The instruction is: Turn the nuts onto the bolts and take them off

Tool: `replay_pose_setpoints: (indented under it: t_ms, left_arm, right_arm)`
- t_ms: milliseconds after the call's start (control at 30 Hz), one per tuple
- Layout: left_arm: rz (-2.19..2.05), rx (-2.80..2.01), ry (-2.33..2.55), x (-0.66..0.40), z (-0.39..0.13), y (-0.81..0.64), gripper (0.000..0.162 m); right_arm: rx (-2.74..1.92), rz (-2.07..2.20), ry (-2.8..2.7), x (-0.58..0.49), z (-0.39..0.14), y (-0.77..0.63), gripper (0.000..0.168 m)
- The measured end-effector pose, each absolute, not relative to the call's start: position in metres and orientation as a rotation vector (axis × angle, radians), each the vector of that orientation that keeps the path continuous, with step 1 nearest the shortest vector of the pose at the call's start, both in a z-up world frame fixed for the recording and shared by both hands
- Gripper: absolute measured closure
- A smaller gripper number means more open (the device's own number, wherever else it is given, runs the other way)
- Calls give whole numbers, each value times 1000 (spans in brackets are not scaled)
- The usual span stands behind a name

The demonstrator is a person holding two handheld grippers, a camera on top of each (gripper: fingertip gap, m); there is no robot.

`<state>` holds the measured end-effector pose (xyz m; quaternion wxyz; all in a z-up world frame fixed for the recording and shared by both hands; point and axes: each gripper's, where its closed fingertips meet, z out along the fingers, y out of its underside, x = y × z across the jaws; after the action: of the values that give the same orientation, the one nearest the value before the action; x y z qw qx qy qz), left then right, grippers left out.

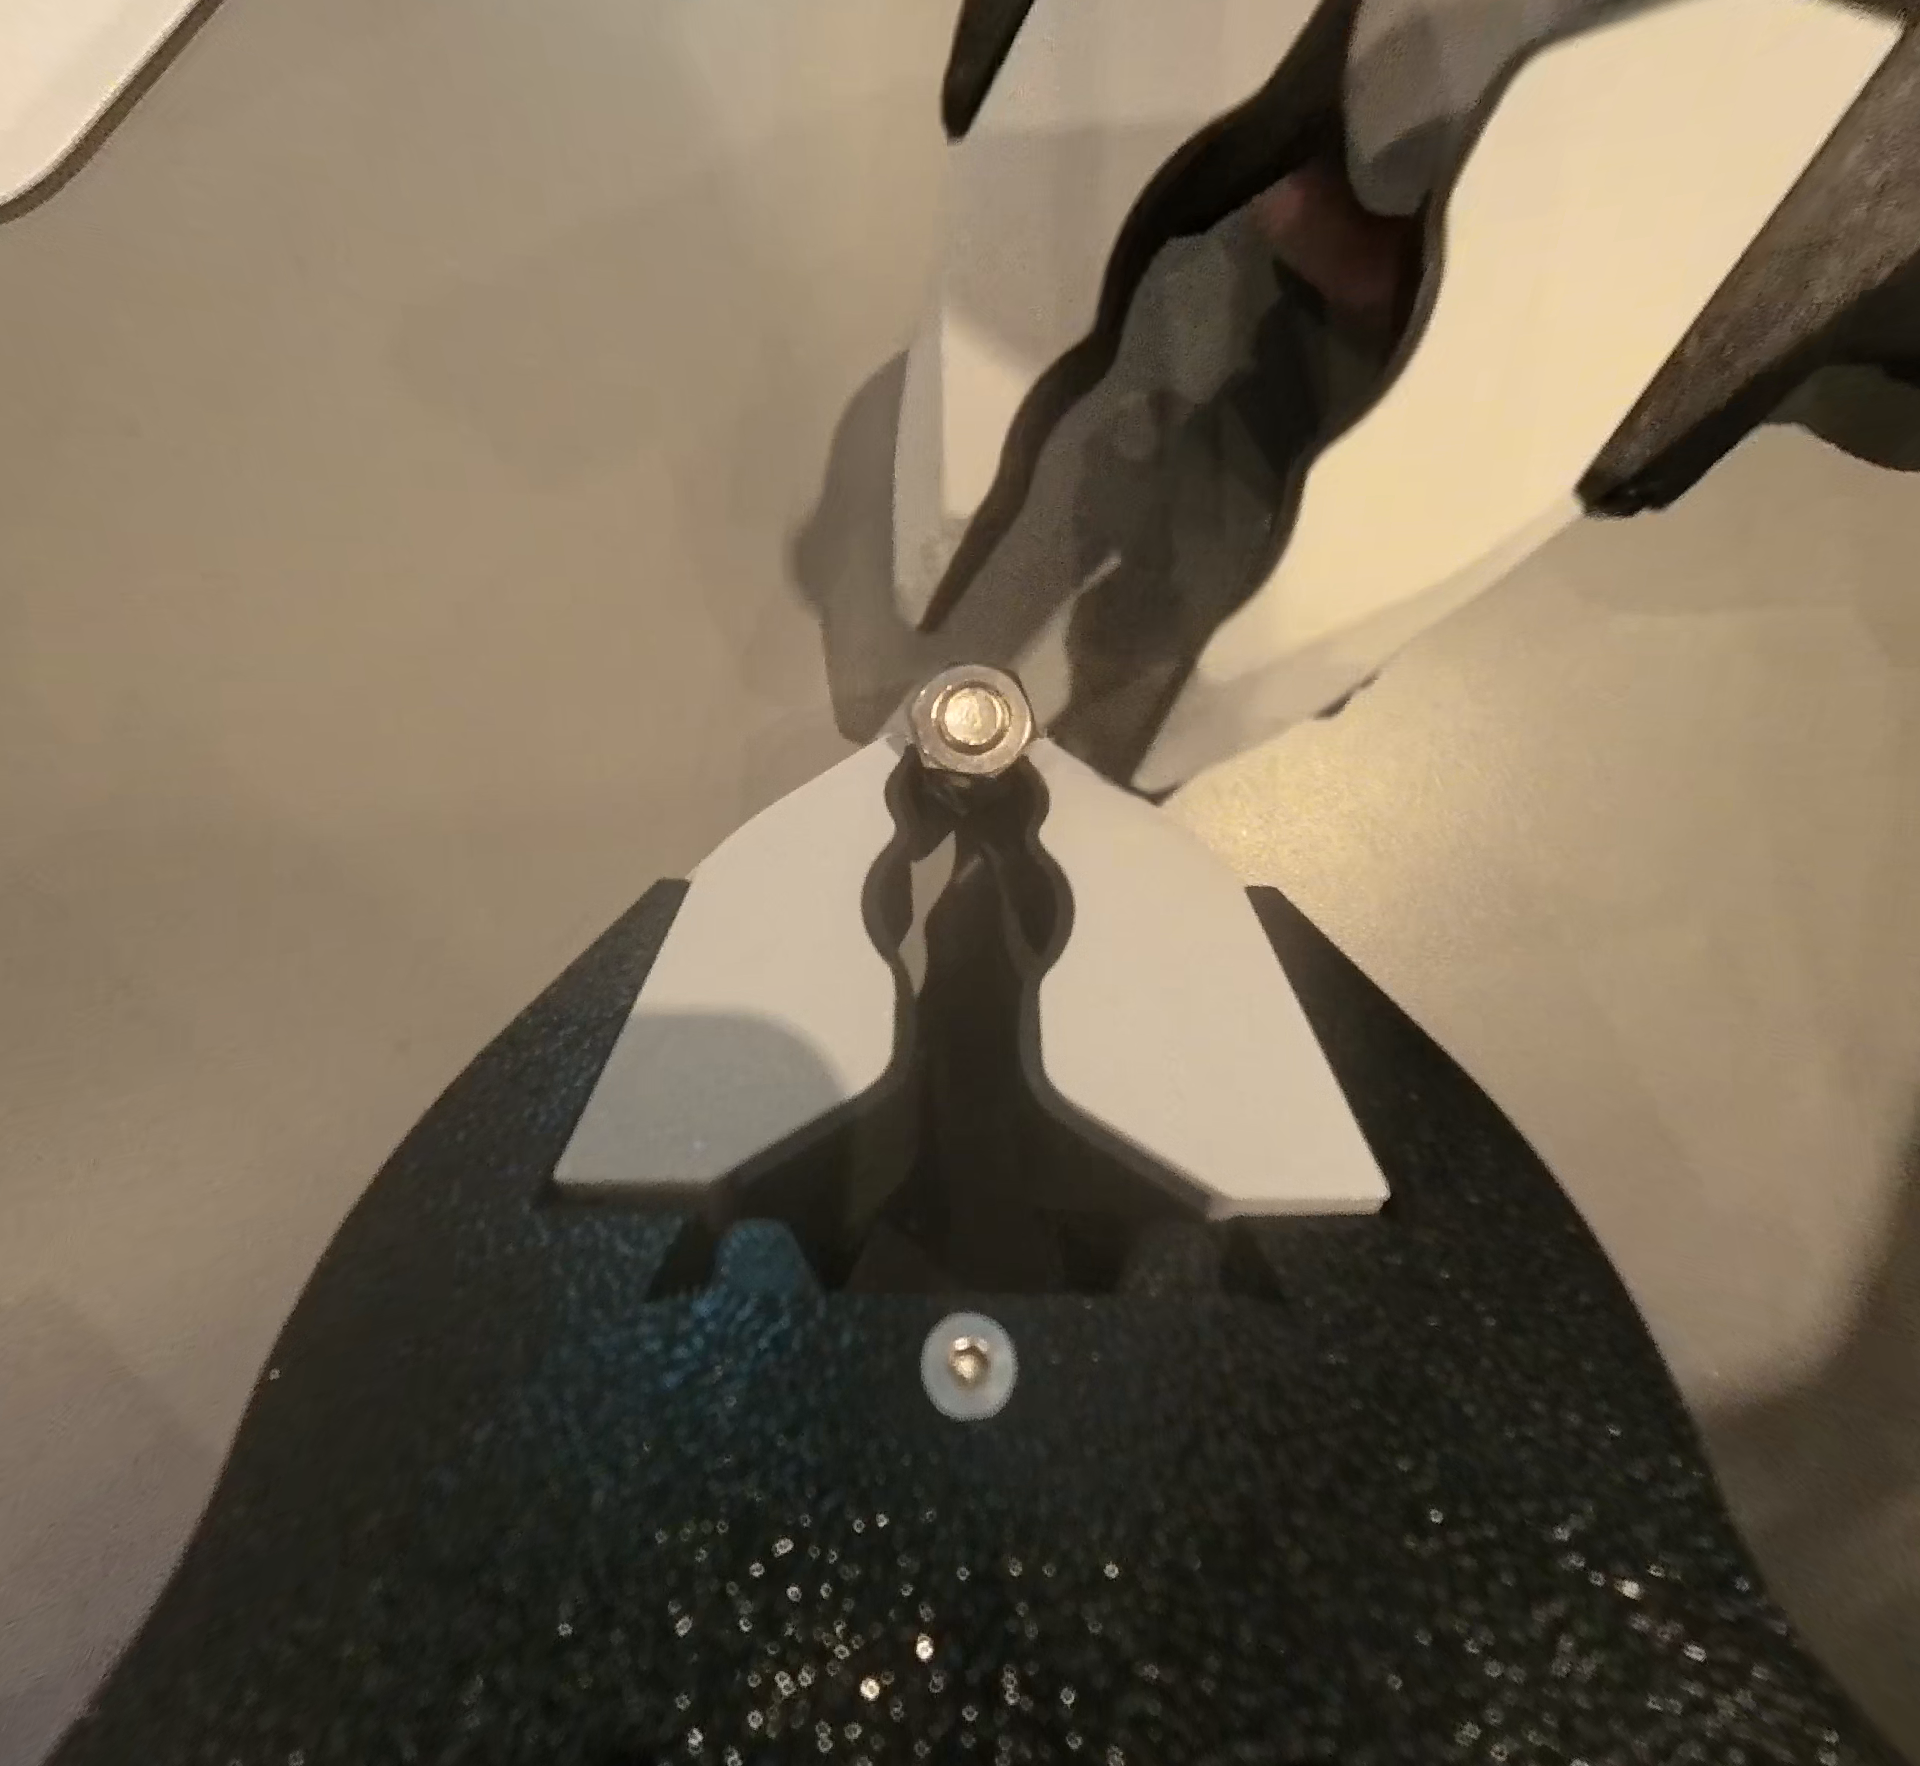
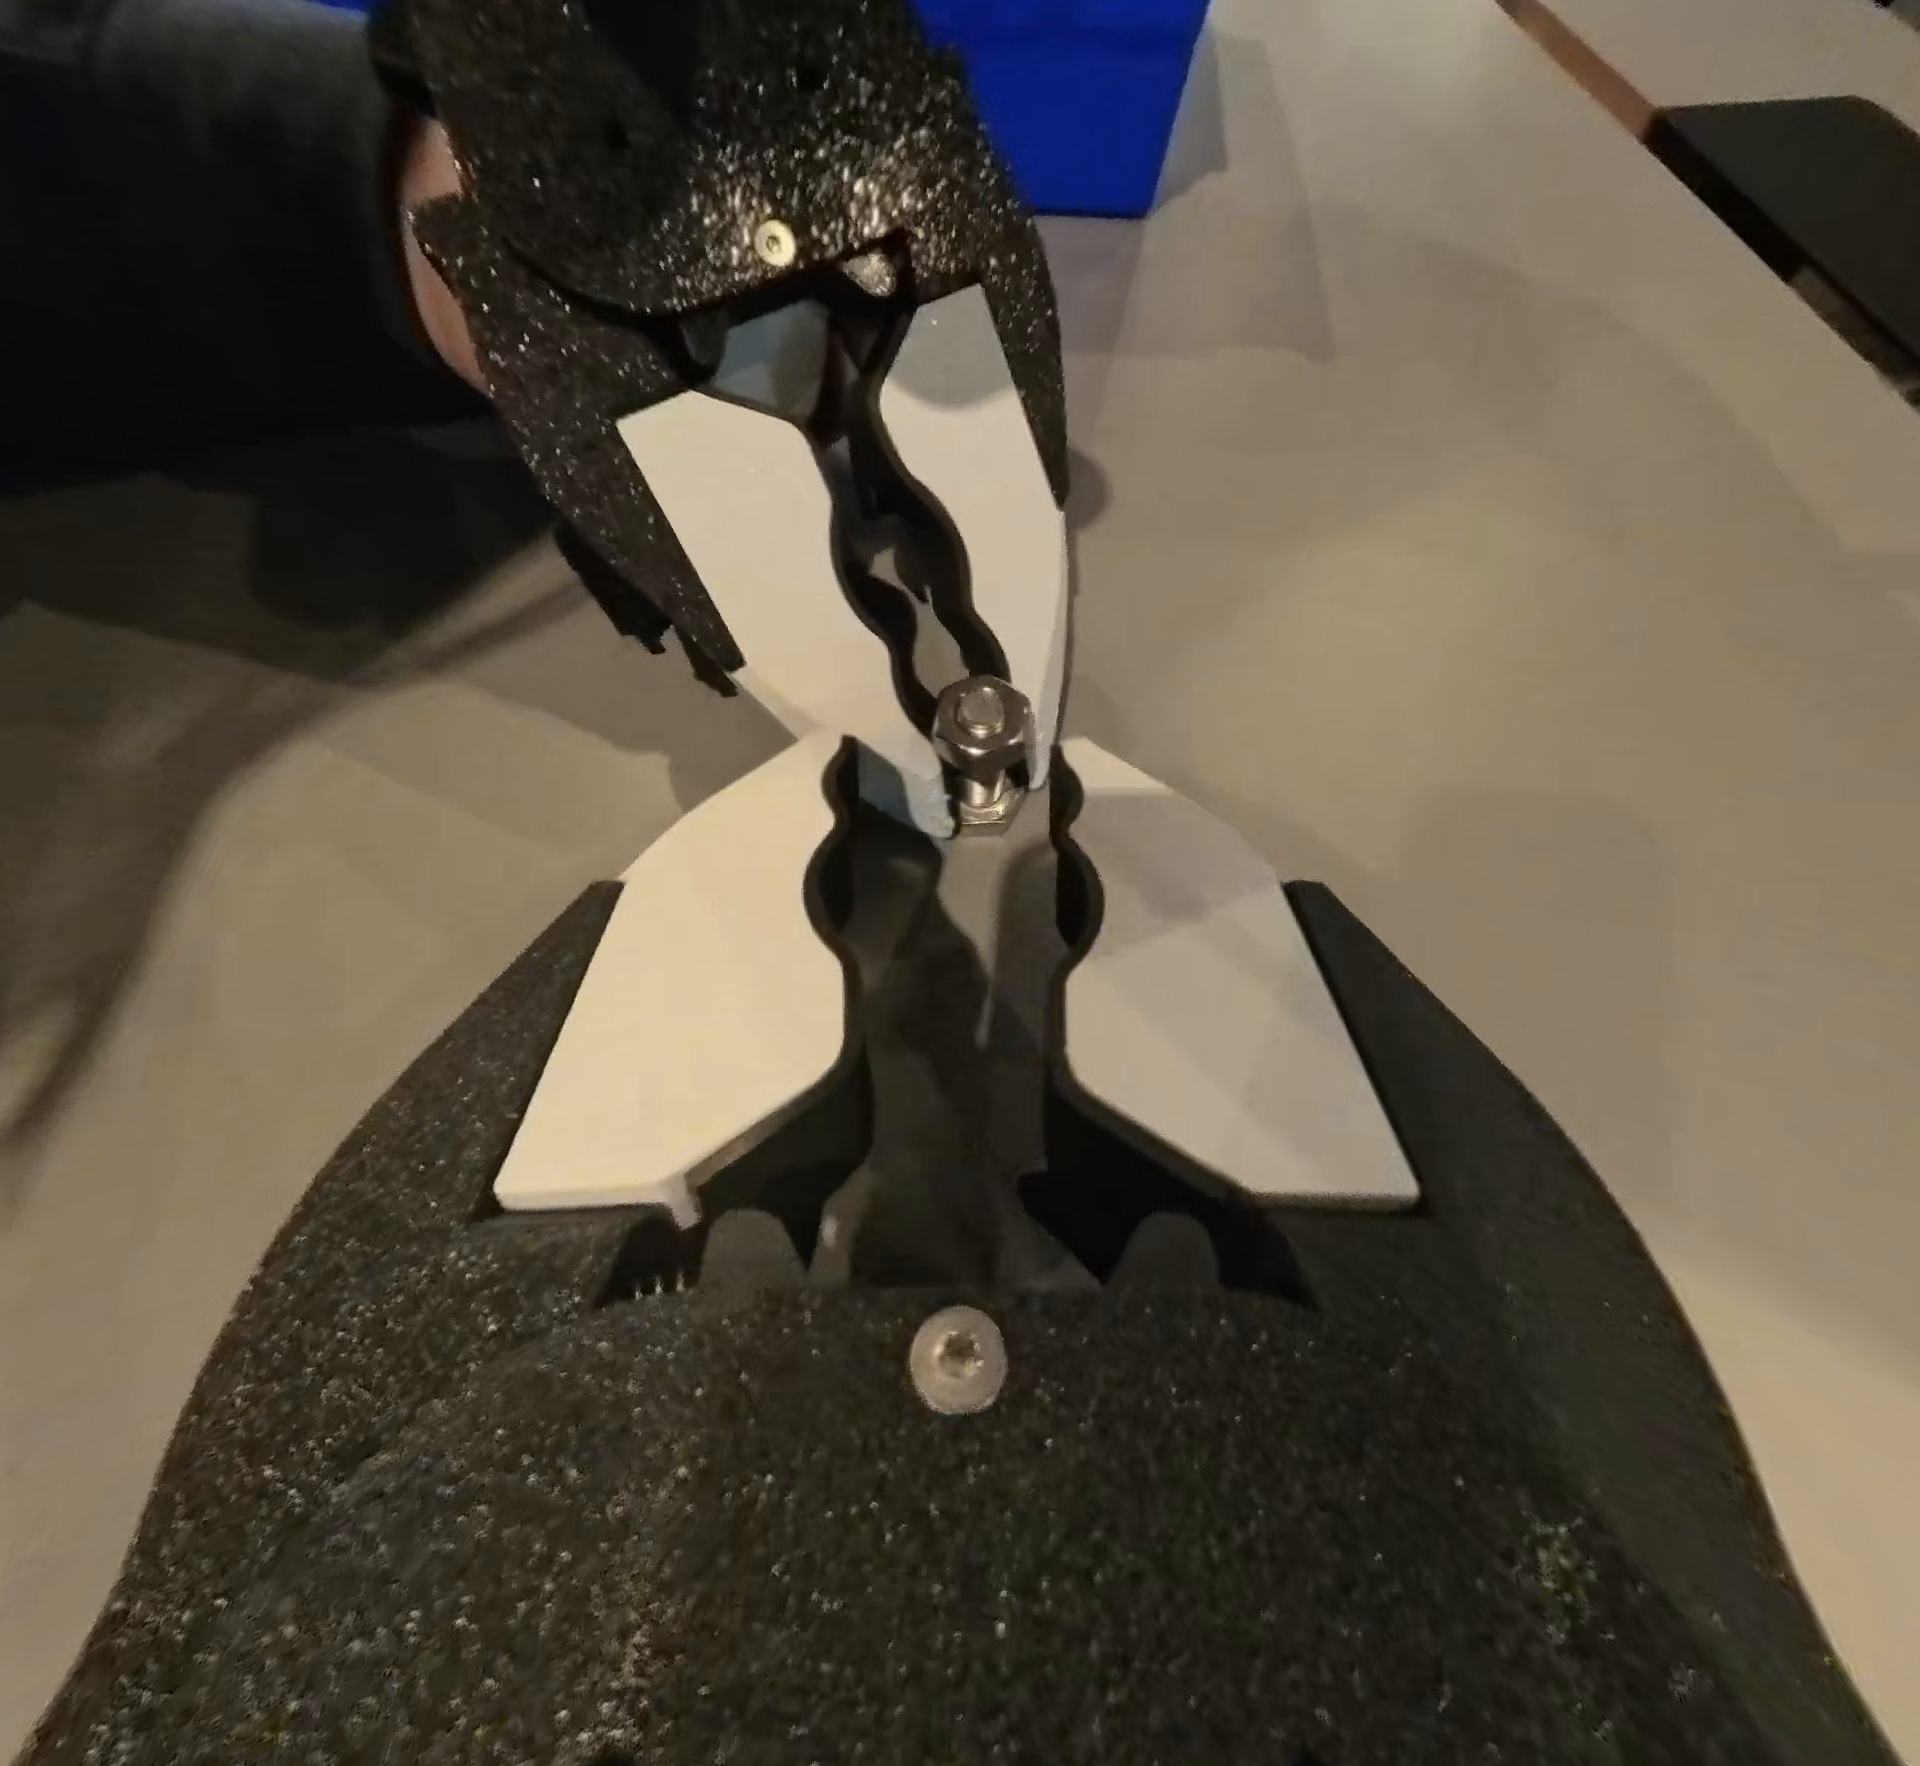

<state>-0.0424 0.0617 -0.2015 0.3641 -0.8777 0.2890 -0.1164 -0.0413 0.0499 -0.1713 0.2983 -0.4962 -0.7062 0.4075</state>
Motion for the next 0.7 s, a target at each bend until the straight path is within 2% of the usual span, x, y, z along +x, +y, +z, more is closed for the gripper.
replay_pose_setpoints:
  t_ms: [100,133,200,300,367,467,533,600,700]
  left_arm:
    - [-301,-2255,745,-42,-201,62,146]
    - [-302,-2255,748,-42,-201,62,146]
    - [-302,-2255,749,-42,-202,62,147]
    - [-307,-2250,760,-41,-202,61,147]
    - [-314,-2245,771,-40,-201,60,146]
    - [-327,-2242,784,-38,-202,59,144]
    - [-329,-2234,795,-35,-202,57,129]
    - [-326,-2236,788,-35,-202,58,128]
    - [-309,-2245,774,-38,-202,59,134]
  right_arm:
    - [-1301,1111,-1902,-38,-171,45,143]
    - [-1274,1176,-1937,-33,-169,39,168]
    - [-1286,1218,-1890,-33,-164,42,160]
    - [-1316,1202,-1852,-36,-164,48,138]
    - [-1315,1192,-1872,-37,-166,46,134]
    - [-1312,1180,-1892,-37,-168,45,131]
    - [-1311,1190,-1887,-37,-168,45,131]
    - [-1314,1207,-1878,-37,-166,46,132]
    - [-1314,1222,-1863,-37,-165,47,133]
